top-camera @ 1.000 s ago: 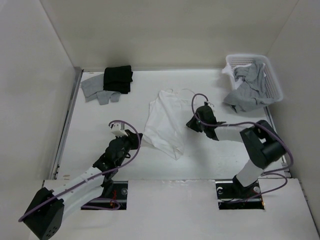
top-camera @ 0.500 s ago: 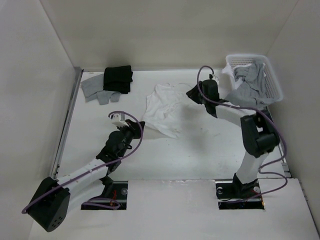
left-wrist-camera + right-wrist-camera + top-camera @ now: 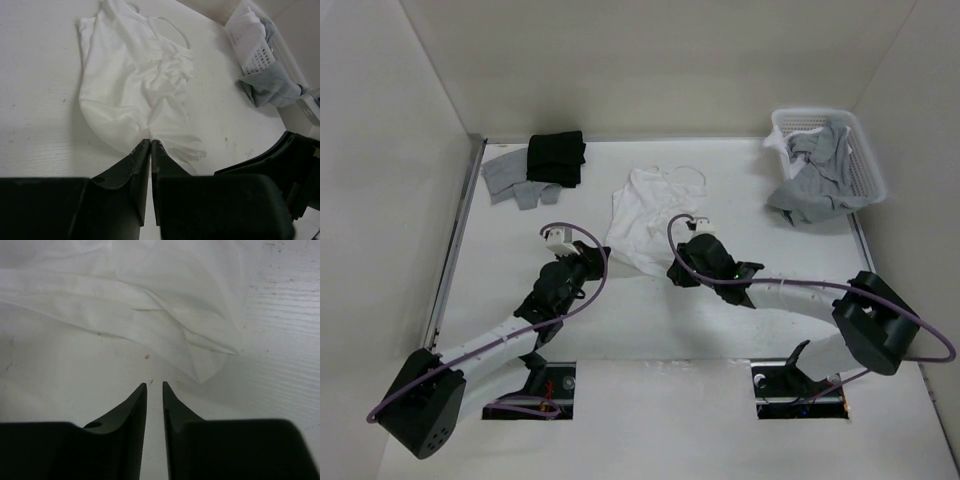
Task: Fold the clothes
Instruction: Flatten the tank top out
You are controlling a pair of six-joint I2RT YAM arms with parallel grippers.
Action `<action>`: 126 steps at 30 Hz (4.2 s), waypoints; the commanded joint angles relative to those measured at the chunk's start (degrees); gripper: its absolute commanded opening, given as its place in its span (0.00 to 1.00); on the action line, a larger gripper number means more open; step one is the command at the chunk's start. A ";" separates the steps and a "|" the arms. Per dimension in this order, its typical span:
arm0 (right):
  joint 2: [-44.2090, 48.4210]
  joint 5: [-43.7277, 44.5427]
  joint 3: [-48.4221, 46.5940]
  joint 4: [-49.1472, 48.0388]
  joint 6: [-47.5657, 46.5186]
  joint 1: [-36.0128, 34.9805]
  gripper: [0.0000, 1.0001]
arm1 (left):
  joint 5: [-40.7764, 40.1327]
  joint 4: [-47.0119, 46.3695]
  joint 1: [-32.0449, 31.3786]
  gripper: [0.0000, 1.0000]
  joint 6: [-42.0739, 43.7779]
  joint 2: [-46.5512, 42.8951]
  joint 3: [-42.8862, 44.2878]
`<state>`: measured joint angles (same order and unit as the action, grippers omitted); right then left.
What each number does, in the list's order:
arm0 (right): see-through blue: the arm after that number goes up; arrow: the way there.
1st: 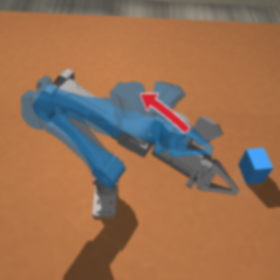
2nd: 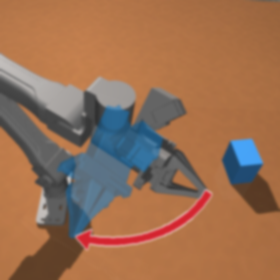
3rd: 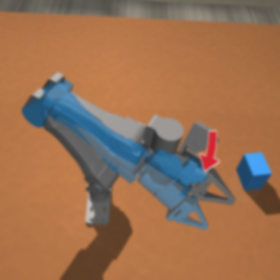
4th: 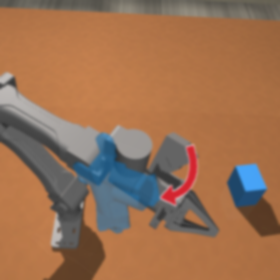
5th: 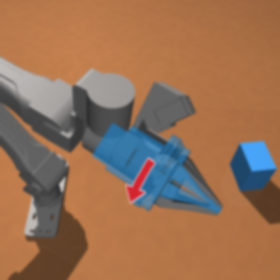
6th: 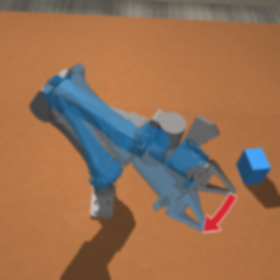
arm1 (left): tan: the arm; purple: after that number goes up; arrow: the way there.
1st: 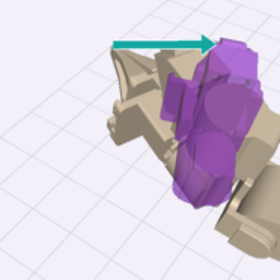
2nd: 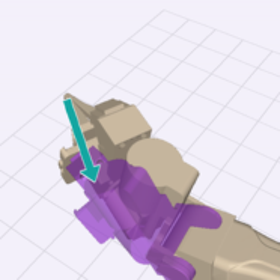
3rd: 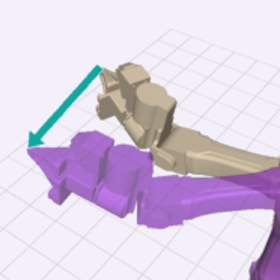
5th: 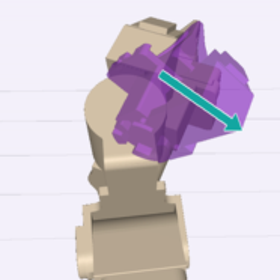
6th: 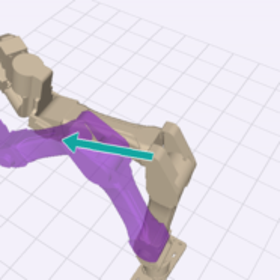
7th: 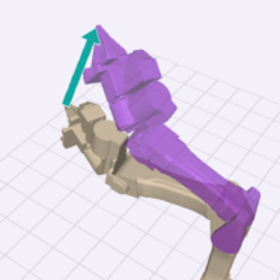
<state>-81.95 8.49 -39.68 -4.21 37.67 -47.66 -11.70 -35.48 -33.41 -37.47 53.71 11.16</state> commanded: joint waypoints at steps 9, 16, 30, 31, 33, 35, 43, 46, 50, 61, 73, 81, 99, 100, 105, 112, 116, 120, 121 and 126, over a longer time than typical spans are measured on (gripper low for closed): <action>-6.63 2.85 -4.88 0.52 -4.27 1.30 0.33 | 1.07 -3.89 0.23 0.05 0.30 0.87 0.00; -8.83 4.25 -6.11 0.34 -4.71 2.44 0.33 | 1.33 -5.47 0.14 0.05 0.03 2.36 0.09; -9.55 8.29 -6.38 0.25 -3.48 3.14 0.13 | 1.42 -5.30 0.32 0.05 0.03 1.13 0.44; -7.80 8.64 -5.85 -0.01 -3.31 3.14 0.11 | 1.42 -5.21 0.32 0.05 -0.05 0.87 0.70; -3.59 9.00 -4.36 -0.71 -2.96 3.14 0.09 | 1.07 -5.12 0.32 0.05 -0.06 0.25 1.49; 1.07 8.56 -3.39 -1.06 -2.25 3.14 0.07 | 0.28 -4.68 0.67 0.04 -0.32 -0.45 3.33; 21.82 4.61 -6.54 -0.19 1.88 6.92 0.04 | -6.13 2.87 2.69 0.00 -2.26 -2.12 20.55; 25.69 4.60 -10.14 1.04 2.32 8.32 0.04 | -7.28 2.97 3.57 0.00 -0.68 -1.42 26.36; 25.01 3.64 -15.41 2.18 2.14 11.48 0.04 | -8.42 2.27 6.29 0.00 1.87 2.17 32.86; -0.21 -6.56 -53.62 6.92 0.74 21.25 0.01 | -3.95 8.23 12.97 0.00 6.27 23.36 63.43; 20.31 4.15 -22.88 0.18 3.54 17.65 0.01 | -4.03 3.33 8.59 0.00 10.93 13.28 49.27; 33.87 14.53 22.61 -0.37 23.66 1.32 0.25 | -8.59 -4.85 -0.29 0.01 7.51 6.76 8.48; 14.73 6.19 14.12 -8.10 14.10 6.84 0.35 | -9.65 0.86 -2.14 0.04 0.82 -1.95 -4.65; 13.15 6.10 13.06 -7.92 13.31 6.84 0.32 | -9.48 0.86 -2.05 0.04 0.74 -1.95 -4.74; 6.73 7.59 6.56 -2.93 8.05 4.56 0.23 | -8.42 0.77 -1.35 0.04 0.38 -2.91 -5.18; -7.42 11.54 -7.15 4.99 -2.24 -1.15 0.36 | -6.75 0.50 0.32 0.04 -0.41 -3.44 -5.71; -11.91 15.23 -11.20 8.41 -4.45 -3.62 0.38 | -6.05 0.68 0.93 0.04 -0.58 -4.49 -6.06; -11.83 18.66 -11.38 11.50 -3.92 -4.06 0.34 | -5.09 0.94 1.99 0.04 -0.67 -5.55 -6.15; -11.48 19.71 -11.12 12.29 -3.75 -4.32 0.34 | -4.73 0.94 2.34 0.04 -0.67 -5.64 -6.15; -11.65 22.09 -10.94 16.24 -2.87 -5.82 0.35 | -3.85 0.77 3.04 0.04 -0.93 -5.38 -5.97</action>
<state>-94.30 26.81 -49.21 8.71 35.11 -52.23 -16.91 -32.58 -30.76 -37.87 49.01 5.48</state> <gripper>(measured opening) 0.348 0.043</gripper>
